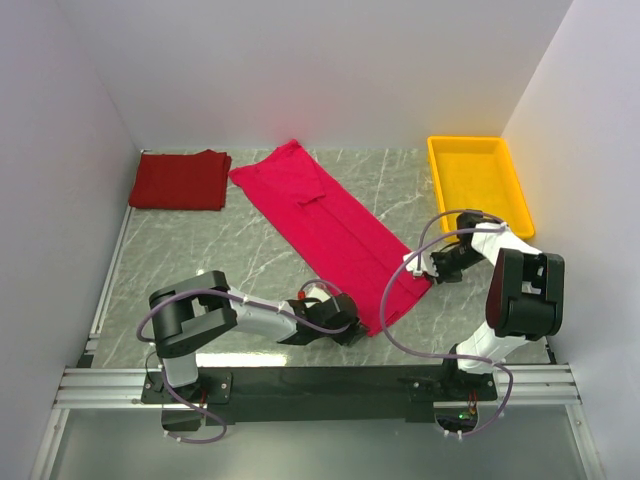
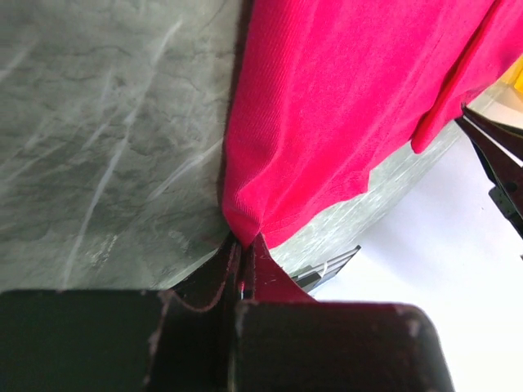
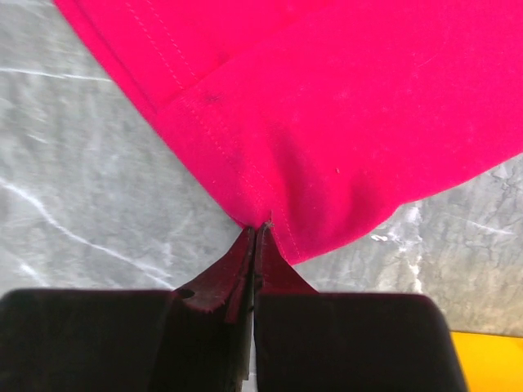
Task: Fold and stack the t-shirts
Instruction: Fold the tshirt
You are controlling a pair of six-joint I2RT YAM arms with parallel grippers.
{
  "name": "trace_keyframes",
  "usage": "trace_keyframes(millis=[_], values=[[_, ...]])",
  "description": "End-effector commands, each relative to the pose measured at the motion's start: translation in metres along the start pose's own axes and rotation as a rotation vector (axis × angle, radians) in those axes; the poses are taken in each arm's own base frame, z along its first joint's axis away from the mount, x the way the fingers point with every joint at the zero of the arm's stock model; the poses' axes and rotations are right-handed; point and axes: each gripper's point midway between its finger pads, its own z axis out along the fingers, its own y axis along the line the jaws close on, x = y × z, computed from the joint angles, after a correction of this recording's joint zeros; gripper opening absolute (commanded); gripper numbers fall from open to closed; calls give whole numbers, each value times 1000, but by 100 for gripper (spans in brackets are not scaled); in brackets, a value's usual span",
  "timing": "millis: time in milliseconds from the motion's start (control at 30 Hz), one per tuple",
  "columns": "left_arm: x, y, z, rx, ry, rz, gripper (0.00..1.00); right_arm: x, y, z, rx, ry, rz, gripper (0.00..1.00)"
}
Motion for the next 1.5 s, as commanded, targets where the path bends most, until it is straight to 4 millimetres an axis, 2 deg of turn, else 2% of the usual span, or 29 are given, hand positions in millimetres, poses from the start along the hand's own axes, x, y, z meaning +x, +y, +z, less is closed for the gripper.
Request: trace_keyframes(millis=[0,100,167,200,300,400,633,833,1033,1167,1200,1267,1367,1433,1467], values=[[-10,9,-8,-35,-39,18,1,-17,-3,-18,17,-56,-31,0],[-10,5,-10,-26,-44,25,1,-24,-1,-22,26,-71,-36,0],[-9,5,-10,-21,-40,27,1,-23,2,-21,23,-65,-39,6],[-8,4,-10,-20,-35,25,1,-23,3,-21,19,-64,-38,18],[-7,4,-9,-21,-30,27,1,-20,6,-20,4,-51,-30,45],[-6,6,-8,-24,-26,29,1,-16,7,-18,-4,-36,-41,56],[-6,7,-7,-24,-23,26,1,-4,4,-9,-21,8,-50,58],[-4,9,-5,-28,-12,27,0,15,-1,-2,-40,68,-32,55],[-3,9,-4,-29,-7,24,1,17,6,5,-74,81,-37,49],[-4,10,-5,-29,-8,24,1,17,8,7,-86,82,-24,34],[-5,11,-6,-31,-9,23,1,17,8,7,-85,81,-19,19],[-6,11,-7,-27,-9,16,1,16,8,8,-82,79,-15,6],[-7,12,-10,-22,-12,14,1,12,3,2,-62,64,3,0],[-8,9,-12,-12,-12,13,1,6,1,-3,-48,33,32,0],[-8,8,-13,-6,-11,11,1,5,-6,-8,-27,32,43,0]])
